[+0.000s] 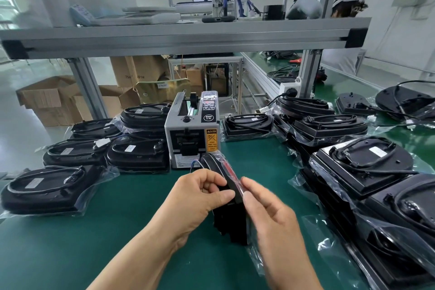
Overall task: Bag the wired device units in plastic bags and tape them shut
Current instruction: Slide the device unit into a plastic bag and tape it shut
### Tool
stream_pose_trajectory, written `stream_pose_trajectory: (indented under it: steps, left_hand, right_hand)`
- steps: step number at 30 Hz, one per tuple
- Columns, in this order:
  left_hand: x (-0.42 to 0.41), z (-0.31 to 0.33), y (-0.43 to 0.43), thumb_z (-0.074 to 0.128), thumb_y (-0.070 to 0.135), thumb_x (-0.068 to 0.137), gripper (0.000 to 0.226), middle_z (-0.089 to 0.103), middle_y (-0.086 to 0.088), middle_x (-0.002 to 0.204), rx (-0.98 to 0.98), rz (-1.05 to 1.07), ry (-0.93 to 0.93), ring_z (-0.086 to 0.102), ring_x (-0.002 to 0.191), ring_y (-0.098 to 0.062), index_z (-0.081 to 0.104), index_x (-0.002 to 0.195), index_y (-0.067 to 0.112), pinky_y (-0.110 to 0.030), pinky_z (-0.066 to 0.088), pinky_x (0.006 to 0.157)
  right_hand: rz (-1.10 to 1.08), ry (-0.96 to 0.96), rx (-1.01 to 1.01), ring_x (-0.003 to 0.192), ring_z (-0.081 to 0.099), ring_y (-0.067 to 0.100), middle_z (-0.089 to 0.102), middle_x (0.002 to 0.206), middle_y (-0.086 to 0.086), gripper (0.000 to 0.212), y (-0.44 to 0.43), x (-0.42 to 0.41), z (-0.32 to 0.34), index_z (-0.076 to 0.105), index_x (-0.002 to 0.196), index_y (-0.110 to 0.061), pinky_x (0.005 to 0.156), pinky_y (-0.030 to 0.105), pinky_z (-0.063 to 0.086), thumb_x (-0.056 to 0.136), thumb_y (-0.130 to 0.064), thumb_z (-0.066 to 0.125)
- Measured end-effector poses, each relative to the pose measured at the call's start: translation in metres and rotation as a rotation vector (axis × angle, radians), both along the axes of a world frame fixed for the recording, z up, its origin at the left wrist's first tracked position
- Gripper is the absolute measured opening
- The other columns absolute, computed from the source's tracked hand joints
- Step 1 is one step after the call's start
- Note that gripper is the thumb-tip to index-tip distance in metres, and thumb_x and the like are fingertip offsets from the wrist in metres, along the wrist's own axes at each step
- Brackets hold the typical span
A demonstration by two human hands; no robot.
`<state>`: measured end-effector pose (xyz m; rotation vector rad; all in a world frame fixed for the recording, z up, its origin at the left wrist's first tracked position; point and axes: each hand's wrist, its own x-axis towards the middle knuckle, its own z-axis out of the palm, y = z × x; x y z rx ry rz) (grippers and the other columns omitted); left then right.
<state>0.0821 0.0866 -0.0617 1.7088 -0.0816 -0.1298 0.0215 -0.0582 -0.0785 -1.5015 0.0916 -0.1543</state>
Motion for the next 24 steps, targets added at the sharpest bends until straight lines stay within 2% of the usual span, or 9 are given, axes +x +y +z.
stream_pose_trajectory:
  steps: [2, 6, 9, 12, 15, 17, 19, 22, 24]
  left_hand:
    - [0.0, 0.0, -0.001, 0.088, 0.013, 0.072, 0.019, 0.06, 0.008, 0.066, 0.002, 0.0, -0.002, 0.054, 0.065, -0.008, 0.074, 0.076, 0.024, -0.02, 0.049, 0.065]
    - [0.001, 0.001, -0.003, 0.088, 0.011, 0.07, 0.021, 0.059, 0.009, 0.063, 0.006, 0.01, -0.003, 0.053, 0.061, -0.006, 0.069, 0.078, 0.017, -0.017, 0.047, 0.061]
    - [0.0, 0.002, -0.002, 0.088, 0.011, 0.069, 0.023, 0.059, 0.004, 0.068, 0.006, 0.003, -0.001, 0.052, 0.062, -0.005, 0.068, 0.081, 0.013, -0.017, 0.045, 0.061]
    - [0.0, 0.003, -0.001, 0.089, 0.01, 0.07, 0.024, 0.059, 0.001, 0.073, 0.009, -0.005, 0.004, 0.052, 0.066, -0.007, 0.068, 0.083, 0.011, -0.021, 0.047, 0.065]
    - [0.001, 0.004, 0.001, 0.09, 0.011, 0.07, 0.025, 0.06, -0.001, 0.076, 0.008, -0.011, 0.018, 0.053, 0.069, -0.011, 0.068, 0.082, 0.013, -0.025, 0.047, 0.069]
    - [0.001, 0.004, 0.001, 0.091, 0.017, 0.066, 0.028, 0.06, -0.001, 0.076, 0.007, -0.011, 0.032, 0.054, 0.07, -0.011, 0.068, 0.081, 0.014, -0.026, 0.047, 0.069]
    - [0.001, 0.005, 0.001, 0.091, 0.02, 0.063, 0.03, 0.061, -0.001, 0.076, 0.009, -0.014, 0.041, 0.054, 0.07, -0.011, 0.069, 0.082, 0.013, -0.026, 0.048, 0.07]
    - [0.001, 0.003, 0.002, 0.09, 0.013, 0.07, 0.025, 0.061, -0.002, 0.076, 0.012, -0.017, 0.037, 0.054, 0.071, -0.012, 0.069, 0.083, 0.011, -0.028, 0.049, 0.072]
    - [0.001, 0.002, 0.001, 0.089, 0.012, 0.07, 0.024, 0.06, -0.001, 0.074, 0.014, -0.019, 0.026, 0.053, 0.07, -0.011, 0.068, 0.083, 0.012, -0.025, 0.048, 0.069]
  right_hand:
    - [0.032, -0.02, -0.112, 0.116, 0.057, -0.014, 0.066, 0.127, -0.022, 0.045, -0.012, 0.006, 0.018, 0.061, 0.134, -0.028, 0.102, 0.017, 0.046, 0.089, -0.027, 0.069]
    - [0.067, -0.015, -0.519, 0.124, 0.054, -0.004, 0.062, 0.133, -0.013, 0.047, -0.02, 0.041, 0.053, 0.061, 0.131, -0.027, 0.108, 0.026, 0.042, 0.086, -0.03, 0.072]
    - [0.086, 0.004, -0.848, 0.104, 0.063, 0.009, 0.067, 0.108, -0.01, 0.032, -0.007, 0.076, 0.062, 0.065, 0.106, -0.026, 0.093, 0.03, 0.051, 0.078, -0.038, 0.075]
    - [0.109, -0.003, -1.015, 0.083, 0.06, 0.013, 0.062, 0.084, -0.009, 0.029, 0.004, 0.097, 0.058, 0.058, 0.082, -0.022, 0.074, 0.032, 0.051, 0.072, -0.042, 0.078]
    - [0.088, -0.033, -1.079, 0.075, 0.059, 0.012, 0.062, 0.076, -0.009, 0.024, 0.005, 0.107, 0.054, 0.058, 0.074, -0.023, 0.062, 0.029, 0.046, 0.076, -0.041, 0.074]
    - [0.06, -0.049, -1.103, 0.074, 0.06, 0.017, 0.06, 0.072, -0.008, 0.025, 0.005, 0.109, 0.052, 0.056, 0.068, -0.022, 0.061, 0.03, 0.043, 0.084, -0.036, 0.069]
    - [0.033, -0.055, -1.125, 0.075, 0.062, 0.024, 0.065, 0.074, -0.002, 0.025, 0.004, 0.11, 0.052, 0.062, 0.07, -0.016, 0.064, 0.032, 0.048, 0.089, -0.03, 0.064]
    - [-0.01, -0.027, -1.007, 0.079, 0.063, 0.028, 0.069, 0.08, 0.006, 0.026, 0.0, 0.111, 0.048, 0.063, 0.078, -0.006, 0.073, 0.04, 0.054, 0.091, -0.027, 0.058]
    - [-0.029, -0.013, -0.929, 0.076, 0.061, 0.02, 0.065, 0.078, -0.003, 0.024, 0.001, 0.109, 0.044, 0.059, 0.077, -0.016, 0.069, 0.037, 0.052, 0.089, -0.036, 0.059]
